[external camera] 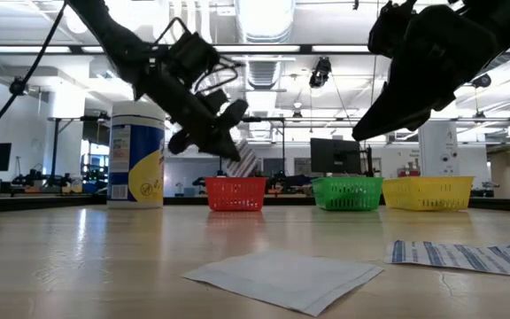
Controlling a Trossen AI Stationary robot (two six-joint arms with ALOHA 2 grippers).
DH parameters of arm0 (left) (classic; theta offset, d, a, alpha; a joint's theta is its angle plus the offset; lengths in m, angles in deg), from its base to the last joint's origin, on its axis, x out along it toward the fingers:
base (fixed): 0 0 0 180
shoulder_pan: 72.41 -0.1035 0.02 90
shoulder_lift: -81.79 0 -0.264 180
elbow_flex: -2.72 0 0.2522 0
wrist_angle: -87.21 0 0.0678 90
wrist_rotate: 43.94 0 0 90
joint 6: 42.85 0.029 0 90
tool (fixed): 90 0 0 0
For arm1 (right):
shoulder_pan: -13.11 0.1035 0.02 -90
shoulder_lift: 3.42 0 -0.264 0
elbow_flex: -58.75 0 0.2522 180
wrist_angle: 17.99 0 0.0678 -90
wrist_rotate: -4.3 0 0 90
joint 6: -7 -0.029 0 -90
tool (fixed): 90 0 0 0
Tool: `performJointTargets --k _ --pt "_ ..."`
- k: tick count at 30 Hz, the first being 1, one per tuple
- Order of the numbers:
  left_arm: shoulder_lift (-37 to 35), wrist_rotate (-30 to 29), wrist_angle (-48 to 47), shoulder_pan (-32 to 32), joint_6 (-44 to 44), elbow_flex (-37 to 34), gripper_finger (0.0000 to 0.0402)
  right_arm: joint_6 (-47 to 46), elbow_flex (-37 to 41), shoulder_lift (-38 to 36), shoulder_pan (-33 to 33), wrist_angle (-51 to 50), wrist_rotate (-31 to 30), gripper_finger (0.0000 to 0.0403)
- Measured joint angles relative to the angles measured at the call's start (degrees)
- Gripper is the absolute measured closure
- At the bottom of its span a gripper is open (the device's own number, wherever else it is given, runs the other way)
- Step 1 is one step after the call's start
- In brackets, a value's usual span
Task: Pick & Place First Aid Supplies
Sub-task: Put the blue bandage in the red bin, then put the alcohol pad in the green bin
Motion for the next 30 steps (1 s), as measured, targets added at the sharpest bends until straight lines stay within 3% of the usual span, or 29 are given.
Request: performJointTargets --k 14,25,30 --pt "2.4 0.0 4.2 -0.5 -2.1 -1.7 0.0399 -0.1 0.0 -0.1 0.0 0.1 0.0 0.0328" --pt "2.3 -0.1 4.1 -1.8 -0.8 -1.7 0.0326 -0.1 0.0 -0.1 0.0 0.1 0.0 0.0327" --pt "1.5 -0.2 4.0 -2.2 2.0 -0.5 0.0318 -0.1 0.0 -0.1 0.0 0.1 0.0 0.0335"
